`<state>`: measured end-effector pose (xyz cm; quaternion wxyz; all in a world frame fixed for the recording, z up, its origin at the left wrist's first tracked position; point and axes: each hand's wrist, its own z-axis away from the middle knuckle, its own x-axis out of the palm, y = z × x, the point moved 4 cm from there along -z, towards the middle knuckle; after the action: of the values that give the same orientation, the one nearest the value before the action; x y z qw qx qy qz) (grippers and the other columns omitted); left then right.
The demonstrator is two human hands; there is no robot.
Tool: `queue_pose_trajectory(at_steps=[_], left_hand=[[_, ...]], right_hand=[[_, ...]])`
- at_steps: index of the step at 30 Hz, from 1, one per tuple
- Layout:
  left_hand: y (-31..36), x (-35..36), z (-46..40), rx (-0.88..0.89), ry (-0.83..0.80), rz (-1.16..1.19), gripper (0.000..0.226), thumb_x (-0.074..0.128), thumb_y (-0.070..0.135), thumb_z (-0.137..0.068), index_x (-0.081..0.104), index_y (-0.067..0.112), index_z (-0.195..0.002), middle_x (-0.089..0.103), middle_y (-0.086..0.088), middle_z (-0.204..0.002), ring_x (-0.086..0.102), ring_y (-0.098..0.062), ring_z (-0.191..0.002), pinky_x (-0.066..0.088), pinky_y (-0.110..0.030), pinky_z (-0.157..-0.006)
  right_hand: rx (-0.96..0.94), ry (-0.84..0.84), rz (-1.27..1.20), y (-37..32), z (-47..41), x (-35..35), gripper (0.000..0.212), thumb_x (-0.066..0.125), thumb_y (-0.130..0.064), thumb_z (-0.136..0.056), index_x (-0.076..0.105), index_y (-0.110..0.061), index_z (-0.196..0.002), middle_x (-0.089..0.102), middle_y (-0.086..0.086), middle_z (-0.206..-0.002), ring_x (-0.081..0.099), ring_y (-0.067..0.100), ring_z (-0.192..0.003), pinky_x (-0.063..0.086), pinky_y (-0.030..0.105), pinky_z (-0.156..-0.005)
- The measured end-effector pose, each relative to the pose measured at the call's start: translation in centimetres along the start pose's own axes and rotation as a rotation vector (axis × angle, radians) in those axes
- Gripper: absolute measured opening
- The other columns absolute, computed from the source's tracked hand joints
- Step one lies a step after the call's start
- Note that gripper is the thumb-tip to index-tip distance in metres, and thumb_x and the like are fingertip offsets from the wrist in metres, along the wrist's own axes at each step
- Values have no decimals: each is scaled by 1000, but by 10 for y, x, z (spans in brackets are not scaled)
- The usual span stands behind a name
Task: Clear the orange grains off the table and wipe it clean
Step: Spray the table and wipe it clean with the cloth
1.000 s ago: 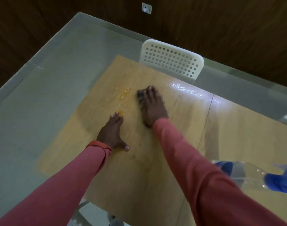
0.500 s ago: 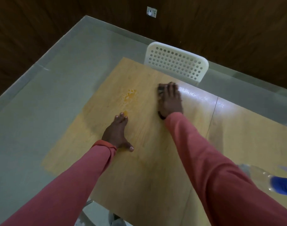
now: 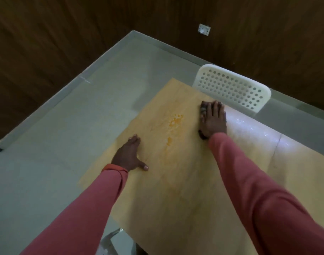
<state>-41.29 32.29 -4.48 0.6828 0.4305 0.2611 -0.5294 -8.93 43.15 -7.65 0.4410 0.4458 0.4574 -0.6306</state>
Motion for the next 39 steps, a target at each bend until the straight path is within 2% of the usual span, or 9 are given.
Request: queue_pose_trajectory(at_steps=[6, 10, 17, 22, 25, 28, 31, 35, 39], left_hand=[[-2, 4, -8, 11, 2, 25, 129, 89, 44, -57, 11, 12, -155, -2, 1, -162, 3, -16, -150, 15, -34, -121], [-2, 4, -7, 3, 10, 43, 130, 90, 42, -56, 11, 13, -155, -2, 1, -162, 2, -15, -149, 14, -32, -120], [-4, 7, -10, 4, -4, 64, 128, 89, 41, -59, 8, 14, -155, -5, 3, -162, 0, -13, -149, 14, -31, -119], [-2, 7, -10, -7, 19, 69, 125, 89, 37, -60, 11, 15, -155, -3, 4, -162, 1, -14, -149, 15, -34, -119], [-2, 5, -8, -9, 25, 70, 124, 89, 37, -59, 13, 15, -155, -1, 4, -162, 2, -14, -149, 15, -35, -119], [-1, 5, -6, -19, 27, 68, 125, 90, 36, -58, 13, 16, -155, 0, 4, -163, 3, -14, -149, 16, -34, -119], [-2, 5, -8, -17, 11, 74, 127, 91, 38, -57, 13, 15, -155, -1, 4, -163, 2, -13, -149, 14, -33, -119], [-2, 5, -10, -16, 8, 62, 128, 91, 39, -56, 12, 14, -155, -2, 3, -162, 2, -13, -149, 15, -32, -119], [-2, 6, -8, -20, 7, 51, 128, 91, 39, -56, 13, 13, -155, 0, 1, -163, 2, -15, -149, 16, -34, -120]], right_hand=[[-481, -71, 76, -149, -16, 27, 64, 26, -40, -106, 11, -11, -161, 2, 14, -168, -5, 34, -154, 4, 48, -125], [-690, -106, 40, -139, 74, 46, 63, 21, -42, -104, 18, -13, -160, 6, 9, -168, -3, 29, -155, 7, 44, -126], [-151, 10, -8, -50, -22, 5, 64, 14, -46, -106, 5, -14, -161, -6, 12, -168, -10, 30, -154, 4, 47, -126], [-316, -3, 43, -129, -104, 0, 62, 26, -39, -106, 11, -14, -160, 0, 14, -168, -5, 34, -154, 3, 48, -126], [-578, -52, 70, -182, -61, 20, 63, 29, -39, -106, 14, -12, -160, 4, 14, -168, -1, 33, -155, 9, 47, -125], [-729, -70, 53, -164, 30, 37, 62, 24, -43, -106, 17, -14, -160, 5, 9, -168, -3, 27, -155, 9, 44, -126], [-517, -15, 13, -85, 76, 38, 61, 24, -43, -105, 19, -16, -160, 7, 9, -168, -2, 27, -155, 8, 42, -126], [-106, 50, 36, -19, 10, 8, 63, 14, -46, -106, 8, -14, -161, -5, 12, -168, -9, 30, -154, 5, 47, -126], [-157, 35, 49, -72, -55, 1, 66, 5, -47, -101, 6, -19, -161, -3, 12, -168, -10, 33, -154, 5, 52, -125]])
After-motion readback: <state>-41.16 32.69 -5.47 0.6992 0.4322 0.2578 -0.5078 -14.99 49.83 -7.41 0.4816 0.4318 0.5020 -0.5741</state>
